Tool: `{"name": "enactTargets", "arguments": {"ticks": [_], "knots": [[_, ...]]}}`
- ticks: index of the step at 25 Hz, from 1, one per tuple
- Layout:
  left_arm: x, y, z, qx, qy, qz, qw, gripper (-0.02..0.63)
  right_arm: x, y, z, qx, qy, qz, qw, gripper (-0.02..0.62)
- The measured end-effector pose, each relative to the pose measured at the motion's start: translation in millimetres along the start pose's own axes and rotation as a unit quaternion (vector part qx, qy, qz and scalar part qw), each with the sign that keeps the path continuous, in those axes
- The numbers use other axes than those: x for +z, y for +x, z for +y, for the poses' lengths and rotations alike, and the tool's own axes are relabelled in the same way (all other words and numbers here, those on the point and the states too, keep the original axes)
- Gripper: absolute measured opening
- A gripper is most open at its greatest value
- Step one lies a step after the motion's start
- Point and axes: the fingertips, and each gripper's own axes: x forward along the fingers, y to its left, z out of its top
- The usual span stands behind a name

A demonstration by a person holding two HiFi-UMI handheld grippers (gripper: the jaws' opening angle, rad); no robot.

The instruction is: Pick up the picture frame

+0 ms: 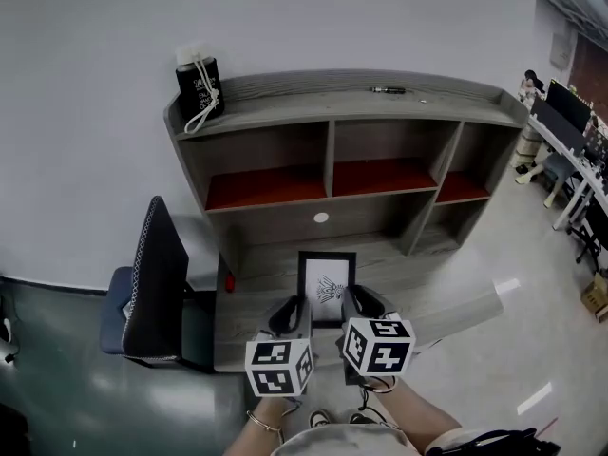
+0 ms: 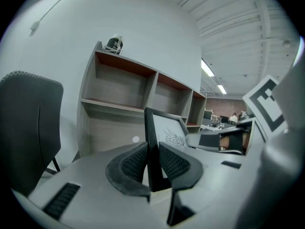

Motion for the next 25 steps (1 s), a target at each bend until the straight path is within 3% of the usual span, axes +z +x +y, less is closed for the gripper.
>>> {"name": "enactTargets", "arguments": {"ticks": [7, 25], "knots": [[6, 0, -16, 0.010, -0.001, -0.008, 0.9999, 0.080, 13, -9, -9, 0.014, -0.022, -0.009, 1.000, 0.075], [-16, -12, -71, 0.063, 0.005, -0.001, 0.9980, 0.080, 0, -42, -47, 0.067, -0.020, 0.003, 0.998, 0.075]]}}
